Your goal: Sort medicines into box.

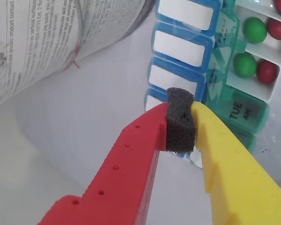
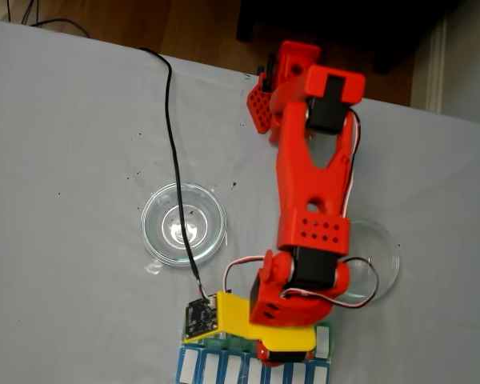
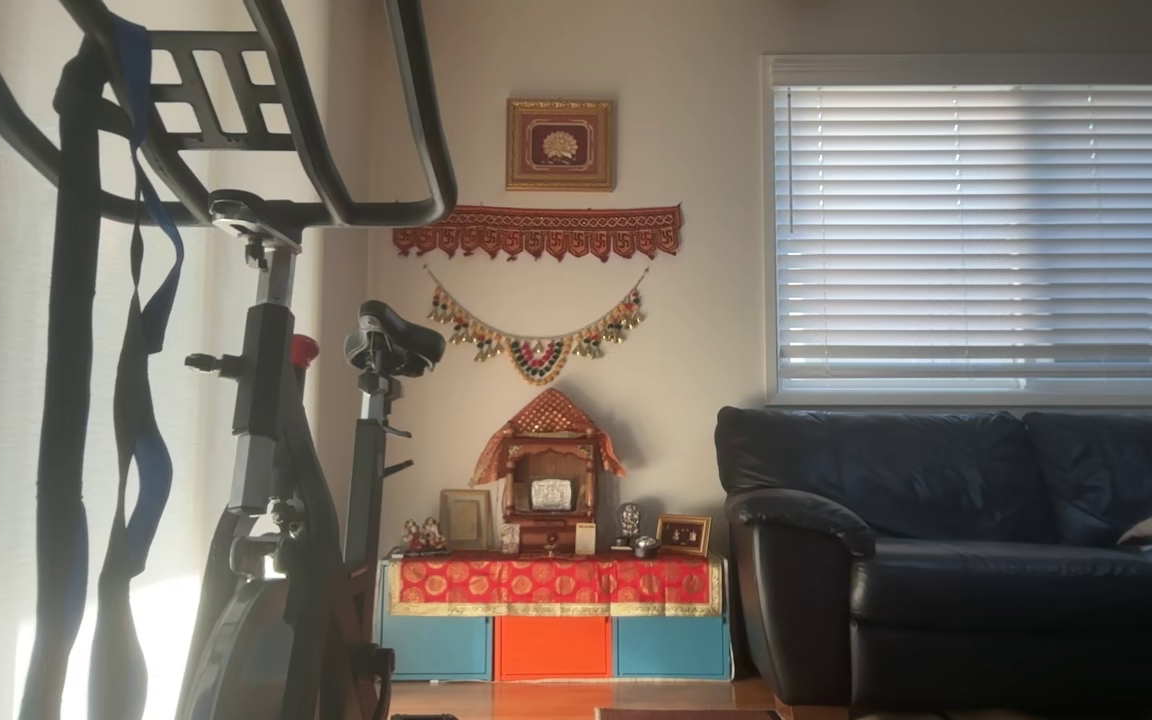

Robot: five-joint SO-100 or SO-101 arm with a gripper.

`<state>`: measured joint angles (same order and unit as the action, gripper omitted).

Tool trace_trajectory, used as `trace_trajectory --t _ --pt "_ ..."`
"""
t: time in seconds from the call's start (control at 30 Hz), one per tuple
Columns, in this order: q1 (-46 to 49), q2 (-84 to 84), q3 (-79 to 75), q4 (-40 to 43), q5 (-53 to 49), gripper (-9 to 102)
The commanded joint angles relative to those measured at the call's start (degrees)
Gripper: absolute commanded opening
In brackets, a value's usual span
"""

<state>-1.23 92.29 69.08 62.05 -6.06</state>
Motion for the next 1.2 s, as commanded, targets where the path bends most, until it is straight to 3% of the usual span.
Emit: trace_trajectory --t 0.0,0.53,1.0,1.17 --pt "0.35 0.44 -7.38 1.49 -0.70 1" --pt "-1.14 -3.16 -10.90 6.59 -1.05 1" --pt "-1.85 0.35 -7.21 3.25 -0.35 1" --pt "-3.25 0.26 -1.85 -3.08 -1.41 1"
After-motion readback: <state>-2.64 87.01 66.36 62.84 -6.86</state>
